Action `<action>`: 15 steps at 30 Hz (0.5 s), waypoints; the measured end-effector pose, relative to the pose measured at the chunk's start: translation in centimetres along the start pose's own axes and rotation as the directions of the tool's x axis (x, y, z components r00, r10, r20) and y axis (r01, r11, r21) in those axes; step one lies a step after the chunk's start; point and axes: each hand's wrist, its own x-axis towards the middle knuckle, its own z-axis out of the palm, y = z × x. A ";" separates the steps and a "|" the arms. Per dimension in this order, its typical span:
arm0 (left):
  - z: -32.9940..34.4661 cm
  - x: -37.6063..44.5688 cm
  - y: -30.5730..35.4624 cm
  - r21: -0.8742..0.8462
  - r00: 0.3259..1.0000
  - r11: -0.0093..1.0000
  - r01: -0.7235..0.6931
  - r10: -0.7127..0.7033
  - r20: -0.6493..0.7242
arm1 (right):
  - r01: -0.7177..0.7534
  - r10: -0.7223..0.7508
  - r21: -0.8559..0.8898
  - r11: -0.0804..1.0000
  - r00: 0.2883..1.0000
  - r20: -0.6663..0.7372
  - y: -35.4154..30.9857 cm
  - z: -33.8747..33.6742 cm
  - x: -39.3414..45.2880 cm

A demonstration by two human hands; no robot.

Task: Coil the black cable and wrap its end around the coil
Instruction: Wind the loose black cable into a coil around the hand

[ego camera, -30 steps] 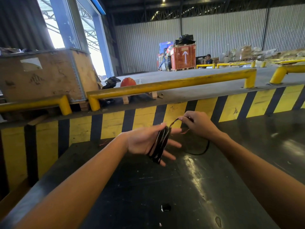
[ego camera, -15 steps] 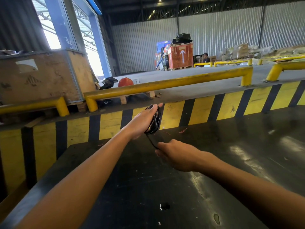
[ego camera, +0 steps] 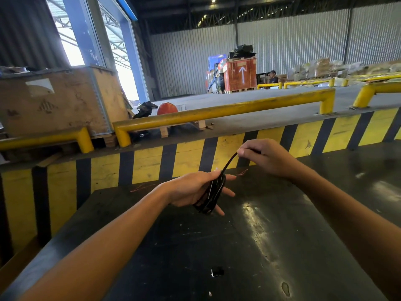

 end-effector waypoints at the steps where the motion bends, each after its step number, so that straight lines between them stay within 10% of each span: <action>1: 0.4 0.0 0.2 -0.060 0.998 0.998 -0.032 0.035 0.043 | -0.048 0.049 0.092 0.995 0.999 -0.016 0.2 0.6 -0.3; 4: 1.6 0.1 0.6 -0.244 0.977 0.960 -0.135 0.171 0.131 | -0.187 0.193 0.437 0.880 0.981 0.030 0.2 2.7 -1.3; 10: 2.4 0.8 1.4 -0.529 0.903 0.749 -0.399 0.421 -0.085 | -0.363 0.316 0.912 0.191 0.902 0.293 -1.0 6.4 -2.4; 15: 1.6 1.2 1.0 -0.571 0.850 0.643 -0.511 0.275 -0.450 | -0.298 0.468 0.938 0.176 0.864 0.187 -3.1 7.8 -2.0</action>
